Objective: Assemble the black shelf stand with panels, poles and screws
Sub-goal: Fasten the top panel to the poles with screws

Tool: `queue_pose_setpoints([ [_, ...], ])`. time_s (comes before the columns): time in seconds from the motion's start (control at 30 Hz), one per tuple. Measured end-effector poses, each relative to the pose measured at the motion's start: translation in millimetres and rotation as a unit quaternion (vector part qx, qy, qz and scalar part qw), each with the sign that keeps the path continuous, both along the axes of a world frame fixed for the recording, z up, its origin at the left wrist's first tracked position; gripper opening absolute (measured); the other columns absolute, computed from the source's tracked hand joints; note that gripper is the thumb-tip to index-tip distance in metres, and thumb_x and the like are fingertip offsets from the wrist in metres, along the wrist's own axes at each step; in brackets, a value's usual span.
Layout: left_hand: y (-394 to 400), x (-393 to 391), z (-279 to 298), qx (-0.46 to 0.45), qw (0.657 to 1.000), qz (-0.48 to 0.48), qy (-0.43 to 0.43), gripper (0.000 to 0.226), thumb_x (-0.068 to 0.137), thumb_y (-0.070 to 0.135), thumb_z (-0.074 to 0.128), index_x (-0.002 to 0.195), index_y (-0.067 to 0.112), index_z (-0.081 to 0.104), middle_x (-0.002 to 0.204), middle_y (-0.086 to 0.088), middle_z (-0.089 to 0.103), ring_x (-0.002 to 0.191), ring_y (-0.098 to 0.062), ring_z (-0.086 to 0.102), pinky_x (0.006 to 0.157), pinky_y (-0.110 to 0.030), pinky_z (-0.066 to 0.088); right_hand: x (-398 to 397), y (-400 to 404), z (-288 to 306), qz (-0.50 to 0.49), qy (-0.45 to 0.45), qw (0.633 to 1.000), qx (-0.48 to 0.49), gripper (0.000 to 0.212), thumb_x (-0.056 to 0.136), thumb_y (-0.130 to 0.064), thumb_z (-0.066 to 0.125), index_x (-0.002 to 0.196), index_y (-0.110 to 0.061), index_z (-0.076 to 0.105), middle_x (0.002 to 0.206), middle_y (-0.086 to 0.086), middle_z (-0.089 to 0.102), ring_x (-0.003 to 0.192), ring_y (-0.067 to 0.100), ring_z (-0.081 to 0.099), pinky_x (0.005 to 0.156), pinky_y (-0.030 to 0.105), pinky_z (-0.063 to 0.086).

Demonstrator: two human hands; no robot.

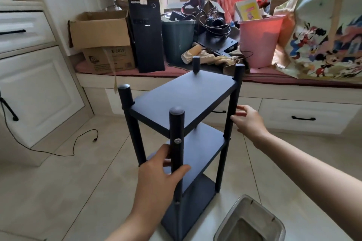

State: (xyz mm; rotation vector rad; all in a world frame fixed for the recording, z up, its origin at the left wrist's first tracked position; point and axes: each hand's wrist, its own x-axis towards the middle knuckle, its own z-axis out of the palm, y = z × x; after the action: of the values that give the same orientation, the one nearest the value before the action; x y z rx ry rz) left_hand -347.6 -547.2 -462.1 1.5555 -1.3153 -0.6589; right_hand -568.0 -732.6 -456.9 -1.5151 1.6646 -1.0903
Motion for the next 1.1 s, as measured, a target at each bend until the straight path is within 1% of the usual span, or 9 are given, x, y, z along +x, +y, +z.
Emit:
queue_pose_setpoints([
  [0.1, 0, 5, 0, 0.009, 1.000, -0.017, 0.007, 0.025, 0.079, 0.018, 0.083, 0.089, 0.034, 0.067, 0.092, 0.016, 0.070, 0.091, 0.009, 0.061, 0.067, -0.003, 0.045, 6, 28, 1, 0.023, -0.018, 0.999, 0.021, 0.040, 0.093, -0.018, 0.064, 0.131, -0.018, 0.053, 0.120, 0.001, 0.065, 0.109, 0.018, 0.062, 0.096, 0.044, 0.054],
  [0.27, -5, 17, -23, 0.073, 0.995, -0.064, -0.005, 0.027, 0.079, 0.007, 0.083, 0.091, 0.028, 0.070, 0.091, 0.015, 0.074, 0.091, 0.005, 0.066, 0.073, -0.009, 0.052, 37, 95, 25, 0.161, -0.062, 0.985, 0.013, 0.022, 0.093, -0.013, 0.063, 0.114, -0.020, 0.065, 0.108, -0.005, 0.072, 0.104, 0.009, 0.066, 0.089, 0.031, 0.057],
  [0.33, -6, 18, -34, 0.091, 0.993, -0.075, -0.031, 0.031, 0.080, 0.006, 0.082, 0.092, 0.032, 0.070, 0.089, 0.017, 0.074, 0.089, 0.005, 0.068, 0.079, -0.013, 0.055, 48, 119, 37, 0.212, -0.080, 0.974, 0.010, 0.023, 0.093, -0.010, 0.064, 0.114, -0.020, 0.066, 0.106, -0.007, 0.074, 0.100, 0.002, 0.068, 0.085, 0.021, 0.054],
  [0.43, -6, 19, -47, 0.103, 0.990, -0.088, -0.050, 0.029, 0.080, 0.006, 0.080, 0.102, 0.025, 0.073, 0.089, 0.016, 0.074, 0.085, 0.000, 0.071, 0.084, -0.021, 0.057, 65, 143, 44, 0.266, -0.107, 0.957, 0.036, 0.028, 0.090, -0.002, 0.063, 0.115, -0.015, 0.067, 0.107, -0.005, 0.075, 0.099, 0.001, 0.068, 0.084, 0.016, 0.052],
  [0.63, -6, 21, -55, 0.107, 0.989, -0.096, -0.033, 0.021, 0.083, 0.007, 0.078, 0.097, 0.021, 0.071, 0.088, 0.008, 0.074, 0.083, -0.006, 0.072, 0.075, -0.014, 0.054, 89, 156, 35, 0.272, -0.060, 0.961, -0.001, 0.023, 0.089, -0.008, 0.069, 0.110, -0.014, 0.065, 0.110, -0.004, 0.070, 0.099, 0.008, 0.070, 0.092, 0.030, 0.054],
  [0.77, -4, 23, -52, 0.114, 0.988, -0.105, -0.020, 0.025, 0.082, 0.005, 0.079, 0.100, 0.020, 0.072, 0.088, 0.000, 0.076, 0.084, -0.013, 0.073, 0.083, -0.028, 0.058, 92, 159, 29, 0.256, -0.060, 0.964, -0.039, 0.020, 0.089, -0.010, 0.069, 0.108, -0.012, 0.065, 0.106, -0.005, 0.070, 0.100, 0.015, 0.070, 0.091, 0.044, 0.056],
  [0.83, -3, 24, -48, 0.122, 0.986, -0.115, -0.015, 0.024, 0.083, 0.005, 0.079, 0.103, 0.017, 0.073, 0.089, -0.002, 0.076, 0.084, -0.014, 0.073, 0.084, -0.032, 0.059, 92, 160, 30, 0.252, -0.075, 0.964, -0.049, 0.019, 0.090, -0.008, 0.068, 0.109, -0.009, 0.065, 0.106, -0.002, 0.070, 0.098, 0.016, 0.070, 0.089, 0.044, 0.057],
  [0.97, 0, 23, -26, 0.104, 0.986, -0.130, -0.003, 0.015, 0.085, 0.007, 0.077, 0.098, 0.012, 0.072, 0.088, -0.001, 0.076, 0.078, -0.007, 0.072, 0.068, -0.016, 0.056, 88, 158, 47, 0.248, -0.120, 0.959, -0.061, 0.015, 0.092, -0.005, 0.064, 0.108, -0.006, 0.065, 0.101, 0.002, 0.070, 0.092, 0.015, 0.071, 0.082, 0.040, 0.061],
  [1.1, -2, 18, -4, 0.068, 0.986, -0.146, 0.047, 0.022, 0.088, 0.007, 0.074, 0.105, 0.019, 0.066, 0.087, -0.002, 0.074, 0.075, -0.012, 0.072, 0.062, -0.021, 0.056, 84, 145, 66, 0.245, -0.151, 0.954, -0.083, 0.017, 0.095, -0.006, 0.061, 0.112, -0.011, 0.065, 0.102, 0.005, 0.070, 0.093, 0.015, 0.071, 0.078, 0.036, 0.062],
])
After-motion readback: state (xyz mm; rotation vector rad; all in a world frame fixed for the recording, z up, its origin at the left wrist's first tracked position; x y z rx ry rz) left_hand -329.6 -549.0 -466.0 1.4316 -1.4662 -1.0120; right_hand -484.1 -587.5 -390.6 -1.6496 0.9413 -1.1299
